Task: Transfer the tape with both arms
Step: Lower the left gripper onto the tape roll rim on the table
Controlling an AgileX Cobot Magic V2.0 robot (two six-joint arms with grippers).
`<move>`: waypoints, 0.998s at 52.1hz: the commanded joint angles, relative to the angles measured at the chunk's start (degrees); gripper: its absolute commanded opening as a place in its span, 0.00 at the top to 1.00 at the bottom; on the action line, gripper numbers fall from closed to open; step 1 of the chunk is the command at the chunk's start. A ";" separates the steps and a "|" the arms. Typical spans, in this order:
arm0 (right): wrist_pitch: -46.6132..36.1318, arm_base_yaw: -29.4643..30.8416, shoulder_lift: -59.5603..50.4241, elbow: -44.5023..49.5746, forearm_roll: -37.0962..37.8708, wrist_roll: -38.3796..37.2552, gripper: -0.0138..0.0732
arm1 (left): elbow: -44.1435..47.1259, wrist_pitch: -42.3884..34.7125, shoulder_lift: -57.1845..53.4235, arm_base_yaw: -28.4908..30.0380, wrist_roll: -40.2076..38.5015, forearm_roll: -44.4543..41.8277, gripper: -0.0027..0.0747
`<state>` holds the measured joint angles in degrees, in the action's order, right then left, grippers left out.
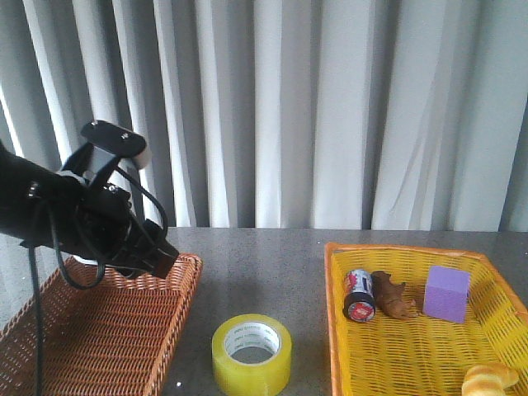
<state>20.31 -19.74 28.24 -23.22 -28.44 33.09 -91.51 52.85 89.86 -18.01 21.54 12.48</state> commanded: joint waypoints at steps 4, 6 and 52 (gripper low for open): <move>-3.47 0.27 0.20 -1.44 -0.57 0.11 0.85 | -4.90 0.38 3.48 -1.66 -1.77 -1.33 0.48; -3.47 0.27 0.20 -1.44 -0.57 0.11 0.85 | -5.49 0.10 4.51 -2.38 -1.25 -1.33 0.48; -2.58 0.27 0.20 -1.44 -0.63 -0.01 0.85 | -16.35 0.35 23.36 -5.07 -2.92 1.19 0.48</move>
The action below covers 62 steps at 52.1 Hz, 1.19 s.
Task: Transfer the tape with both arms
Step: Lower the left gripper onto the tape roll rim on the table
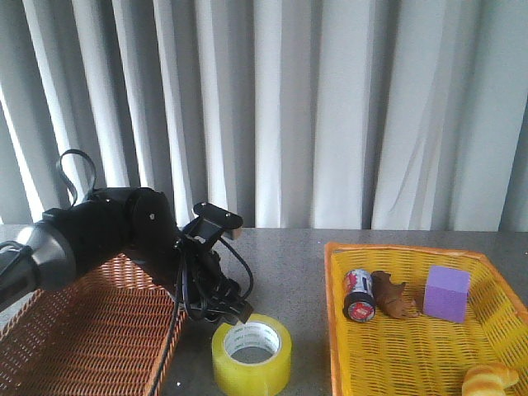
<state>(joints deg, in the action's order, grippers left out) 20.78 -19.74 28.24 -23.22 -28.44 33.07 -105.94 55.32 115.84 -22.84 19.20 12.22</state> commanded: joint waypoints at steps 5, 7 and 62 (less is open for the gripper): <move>-3.05 0.27 0.20 -1.44 -0.63 0.01 0.85 | -1.92 -2.42 -1.90 -0.24 -0.59 1.45 0.48; -3.05 0.27 0.20 -1.44 -0.63 0.01 0.85 | -1.92 -2.47 -1.49 -0.24 -0.59 1.45 0.48; -2.48 0.27 0.20 -1.44 -0.63 0.01 0.85 | -1.74 -4.67 2.59 -0.24 -2.26 -1.08 0.52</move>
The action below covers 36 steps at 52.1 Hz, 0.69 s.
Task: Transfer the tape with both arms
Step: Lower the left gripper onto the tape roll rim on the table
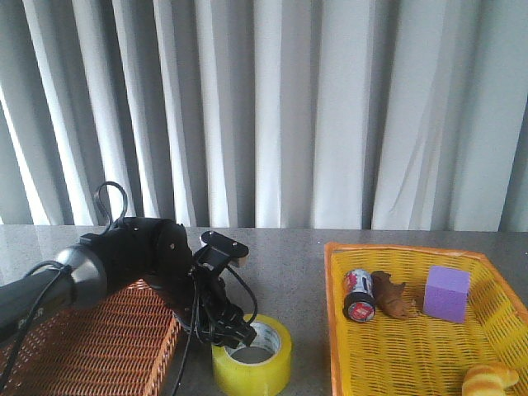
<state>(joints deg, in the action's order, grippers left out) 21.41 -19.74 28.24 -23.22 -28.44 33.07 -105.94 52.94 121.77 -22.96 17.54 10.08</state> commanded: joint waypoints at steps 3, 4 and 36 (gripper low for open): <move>-3.11 0.27 0.20 -1.44 -0.63 0.01 0.85 | -1.74 -2.29 -3.35 -0.13 -0.60 1.06 0.54; -3.11 0.27 0.20 -1.44 -0.63 0.01 0.85 | -1.74 -2.29 -3.35 -0.13 -0.60 1.06 0.55; -3.11 0.27 0.20 -1.44 -0.63 0.01 0.85 | -1.74 -2.57 -3.35 -0.13 -0.60 1.06 0.77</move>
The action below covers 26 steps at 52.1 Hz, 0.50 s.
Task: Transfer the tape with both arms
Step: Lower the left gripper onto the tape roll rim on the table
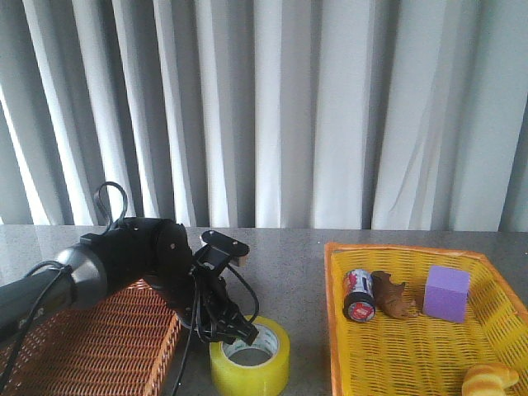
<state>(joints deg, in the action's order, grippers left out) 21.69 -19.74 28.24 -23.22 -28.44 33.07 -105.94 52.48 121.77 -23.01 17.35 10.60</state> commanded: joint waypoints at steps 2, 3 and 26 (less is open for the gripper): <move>-3.38 0.27 0.20 -1.44 -0.63 0.01 0.85 | -1.74 -2.17 -3.35 -0.08 -0.40 0.54 0.79; -3.38 0.27 0.20 -1.44 -0.63 0.01 0.85 | -1.74 -2.17 -3.35 -0.08 -0.40 0.61 0.80; -3.38 0.27 0.20 -1.44 -0.63 0.01 0.85 | -1.80 -3.26 -4.42 -0.08 -0.33 5.78 0.97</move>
<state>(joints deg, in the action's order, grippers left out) 21.69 -19.74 28.24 -23.22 -28.44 33.07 -105.94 52.53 121.77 -23.01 17.35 13.15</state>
